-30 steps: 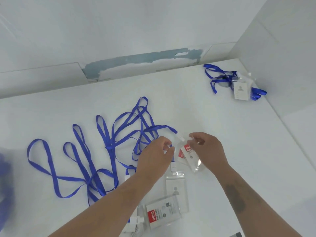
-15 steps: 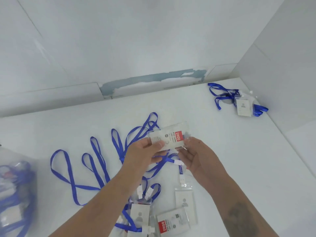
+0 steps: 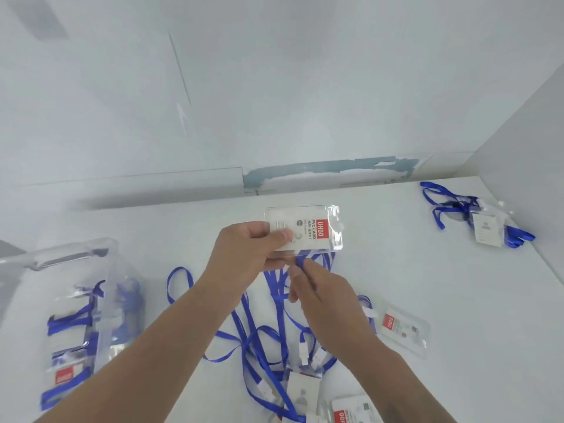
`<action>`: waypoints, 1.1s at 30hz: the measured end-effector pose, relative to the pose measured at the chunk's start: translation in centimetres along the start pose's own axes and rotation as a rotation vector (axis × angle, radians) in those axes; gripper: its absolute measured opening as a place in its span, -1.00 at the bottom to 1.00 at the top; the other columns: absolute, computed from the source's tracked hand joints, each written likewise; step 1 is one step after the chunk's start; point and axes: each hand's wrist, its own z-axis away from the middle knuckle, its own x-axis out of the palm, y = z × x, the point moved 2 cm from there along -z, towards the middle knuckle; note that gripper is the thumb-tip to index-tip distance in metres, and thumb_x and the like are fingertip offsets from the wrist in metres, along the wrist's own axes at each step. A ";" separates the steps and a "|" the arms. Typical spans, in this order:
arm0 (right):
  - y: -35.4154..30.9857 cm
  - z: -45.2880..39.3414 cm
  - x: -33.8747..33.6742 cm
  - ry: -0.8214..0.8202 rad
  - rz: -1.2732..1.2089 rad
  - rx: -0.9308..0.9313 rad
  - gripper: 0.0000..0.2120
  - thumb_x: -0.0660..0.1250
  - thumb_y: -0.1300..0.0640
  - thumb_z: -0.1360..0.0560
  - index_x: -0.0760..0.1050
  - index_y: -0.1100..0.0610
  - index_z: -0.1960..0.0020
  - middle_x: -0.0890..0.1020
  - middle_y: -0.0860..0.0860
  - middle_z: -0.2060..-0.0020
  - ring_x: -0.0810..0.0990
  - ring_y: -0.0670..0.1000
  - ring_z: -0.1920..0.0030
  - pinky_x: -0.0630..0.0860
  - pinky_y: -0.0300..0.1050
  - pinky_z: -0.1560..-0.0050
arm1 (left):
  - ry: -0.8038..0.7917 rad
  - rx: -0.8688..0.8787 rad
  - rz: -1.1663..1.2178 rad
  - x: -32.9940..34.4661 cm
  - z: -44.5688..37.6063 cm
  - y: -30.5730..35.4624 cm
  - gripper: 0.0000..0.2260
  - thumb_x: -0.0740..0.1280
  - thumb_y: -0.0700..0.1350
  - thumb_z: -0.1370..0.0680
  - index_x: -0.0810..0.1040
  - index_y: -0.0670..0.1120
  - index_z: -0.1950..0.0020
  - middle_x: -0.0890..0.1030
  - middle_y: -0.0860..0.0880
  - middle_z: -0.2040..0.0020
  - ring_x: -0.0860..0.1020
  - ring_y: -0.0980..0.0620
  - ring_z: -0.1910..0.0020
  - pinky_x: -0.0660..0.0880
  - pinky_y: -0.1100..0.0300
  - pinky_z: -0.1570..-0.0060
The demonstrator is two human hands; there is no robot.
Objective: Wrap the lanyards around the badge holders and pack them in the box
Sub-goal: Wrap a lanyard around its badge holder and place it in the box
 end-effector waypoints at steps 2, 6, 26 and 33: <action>-1.7 0.4 -0.5 -0.082 0.319 -0.090 -0.72 0.02 -0.11 -0.66 0.35 -0.04 0.13 0.52 -0.09 0.32 0.47 -0.11 0.31 0.39 -0.26 0.27 | 0.072 0.050 -0.156 -1.2 0.0 0.3 -0.92 0.44 -0.14 -0.52 0.68 0.01 0.15 0.73 0.11 0.22 0.71 0.08 0.24 0.65 0.25 0.17; -5.9 -0.1 -2.8 -0.083 0.591 -0.232 -0.73 0.09 -0.12 -0.63 0.50 -0.02 0.02 0.57 -0.08 0.18 0.54 -0.05 0.18 0.52 -0.12 0.10 | 0.061 0.093 -0.435 -3.7 0.6 0.4 -0.86 0.45 -0.11 -0.49 0.67 -0.01 0.27 0.70 0.08 0.33 0.69 0.07 0.29 0.66 0.13 0.12; -6.5 2.3 5.0 -0.214 0.233 -0.187 -0.68 0.07 -0.15 -0.61 0.55 -0.05 -0.10 0.51 -0.14 0.26 0.49 -0.14 0.23 0.48 -0.25 0.17 | 0.241 -0.081 -0.022 -10.6 2.9 -0.8 -0.95 0.46 -0.15 -0.50 0.70 -0.11 0.09 0.73 0.00 0.23 0.71 0.03 0.23 0.64 0.25 0.19; -9.9 -0.3 -1.4 -0.061 0.180 -0.317 -0.92 0.40 -0.01 -0.51 0.65 -0.16 0.12 0.64 -0.26 0.20 0.56 -0.24 0.20 0.42 -0.43 0.16 | -0.104 -0.135 -0.400 -12.3 5.1 -1.8 -0.95 0.46 -0.13 -0.50 0.72 -0.03 0.15 0.73 -0.01 0.23 0.70 0.04 0.21 0.65 0.18 0.09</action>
